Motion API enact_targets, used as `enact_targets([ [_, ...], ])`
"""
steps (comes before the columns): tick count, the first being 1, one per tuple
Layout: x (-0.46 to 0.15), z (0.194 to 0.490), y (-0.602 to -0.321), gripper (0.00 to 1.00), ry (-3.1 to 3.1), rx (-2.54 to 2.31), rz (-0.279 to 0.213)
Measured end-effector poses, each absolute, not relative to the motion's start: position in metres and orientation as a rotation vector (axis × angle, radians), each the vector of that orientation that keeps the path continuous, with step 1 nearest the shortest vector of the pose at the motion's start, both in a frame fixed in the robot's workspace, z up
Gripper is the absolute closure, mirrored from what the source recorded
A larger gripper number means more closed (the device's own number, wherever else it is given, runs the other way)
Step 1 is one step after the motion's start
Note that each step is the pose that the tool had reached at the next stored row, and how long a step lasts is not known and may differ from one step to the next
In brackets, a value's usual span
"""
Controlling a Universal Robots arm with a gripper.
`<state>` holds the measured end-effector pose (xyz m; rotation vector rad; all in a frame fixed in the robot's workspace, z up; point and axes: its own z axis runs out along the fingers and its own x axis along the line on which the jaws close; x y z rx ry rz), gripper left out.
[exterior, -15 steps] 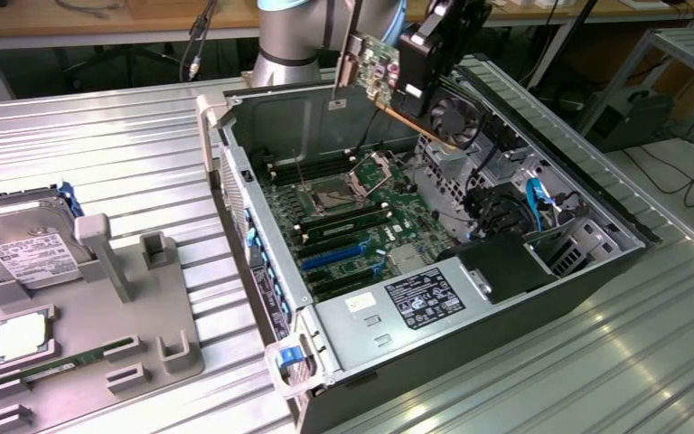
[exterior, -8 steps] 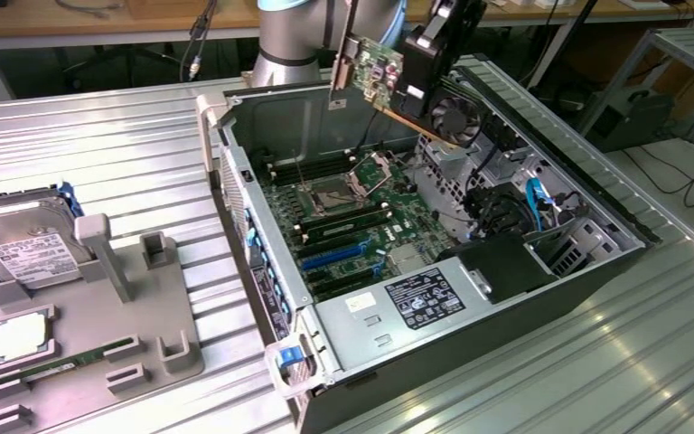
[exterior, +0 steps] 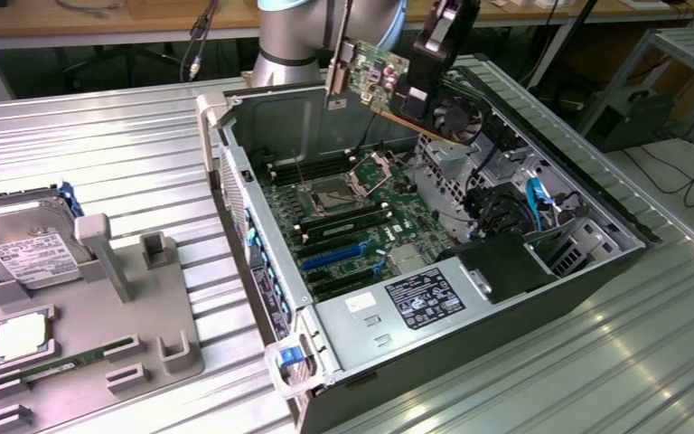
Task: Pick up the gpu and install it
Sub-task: 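Insert the gpu into the slot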
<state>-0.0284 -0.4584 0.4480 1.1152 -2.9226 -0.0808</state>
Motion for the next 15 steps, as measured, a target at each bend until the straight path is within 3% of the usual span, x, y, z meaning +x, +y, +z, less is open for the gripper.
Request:
enact_targets([
  [15,-0.0284,0.4477,-0.4584,0.72,-2.751,1.476,-0.078],
])
